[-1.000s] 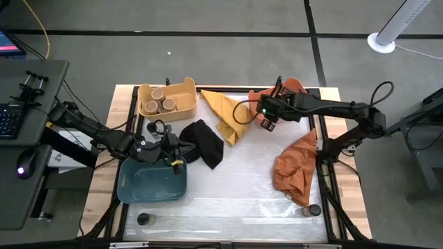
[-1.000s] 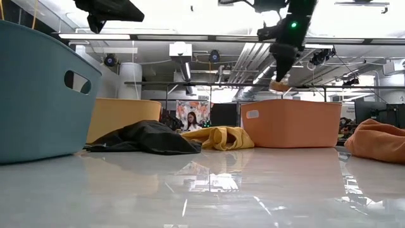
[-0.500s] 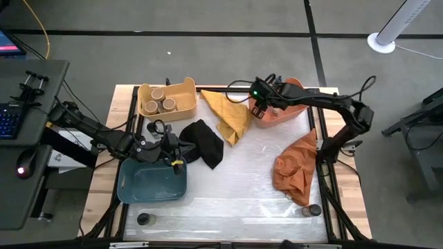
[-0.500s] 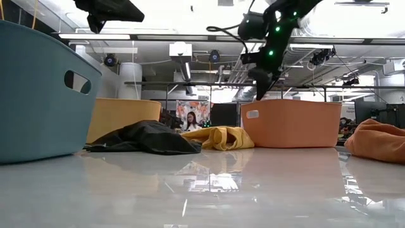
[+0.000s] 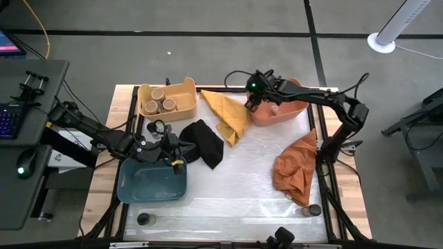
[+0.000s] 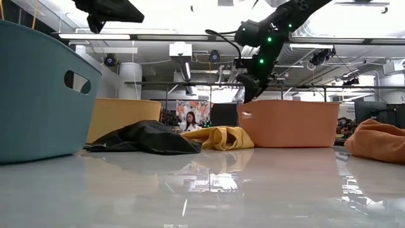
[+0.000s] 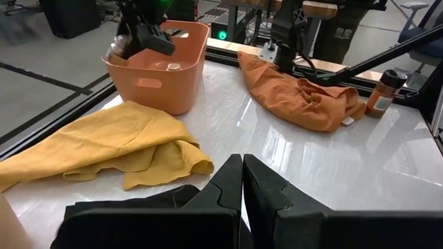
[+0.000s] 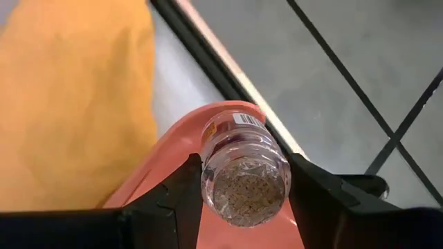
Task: Sort spices by type
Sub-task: Put the brown spice bottle into the orange bin
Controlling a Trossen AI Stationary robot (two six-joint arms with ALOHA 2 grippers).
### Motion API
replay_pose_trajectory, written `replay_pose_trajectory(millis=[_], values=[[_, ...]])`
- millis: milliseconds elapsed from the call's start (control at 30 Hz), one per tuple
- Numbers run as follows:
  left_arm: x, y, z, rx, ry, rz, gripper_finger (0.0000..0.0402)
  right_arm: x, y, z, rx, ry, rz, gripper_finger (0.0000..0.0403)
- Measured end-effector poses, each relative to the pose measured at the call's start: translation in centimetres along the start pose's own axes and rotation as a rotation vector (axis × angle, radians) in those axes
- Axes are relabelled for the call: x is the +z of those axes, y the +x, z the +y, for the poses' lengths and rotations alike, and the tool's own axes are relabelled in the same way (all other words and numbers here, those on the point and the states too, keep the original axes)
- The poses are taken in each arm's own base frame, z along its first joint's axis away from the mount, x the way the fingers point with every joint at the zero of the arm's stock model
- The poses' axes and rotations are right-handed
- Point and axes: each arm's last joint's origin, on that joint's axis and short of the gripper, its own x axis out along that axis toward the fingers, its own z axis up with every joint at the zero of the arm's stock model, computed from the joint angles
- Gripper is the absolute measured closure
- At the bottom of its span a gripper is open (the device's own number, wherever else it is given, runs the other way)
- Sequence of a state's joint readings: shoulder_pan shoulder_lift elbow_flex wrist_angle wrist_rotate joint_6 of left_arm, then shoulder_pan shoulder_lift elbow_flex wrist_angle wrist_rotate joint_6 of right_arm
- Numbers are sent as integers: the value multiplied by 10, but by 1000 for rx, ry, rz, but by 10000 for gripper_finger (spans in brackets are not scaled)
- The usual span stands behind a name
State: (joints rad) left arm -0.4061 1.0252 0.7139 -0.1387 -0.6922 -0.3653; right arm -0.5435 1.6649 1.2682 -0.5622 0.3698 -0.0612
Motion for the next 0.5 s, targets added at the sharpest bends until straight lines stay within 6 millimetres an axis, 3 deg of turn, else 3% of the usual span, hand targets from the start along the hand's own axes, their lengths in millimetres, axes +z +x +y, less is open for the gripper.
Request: replay_pose_trajectory(millis=[300,500], values=[[0,0,0,0,1,1,402,7,5,-17,-29,121,-74,234],[-5,0,2,16,5,41,402,-8,-12,-31,-35,54,47,234]])
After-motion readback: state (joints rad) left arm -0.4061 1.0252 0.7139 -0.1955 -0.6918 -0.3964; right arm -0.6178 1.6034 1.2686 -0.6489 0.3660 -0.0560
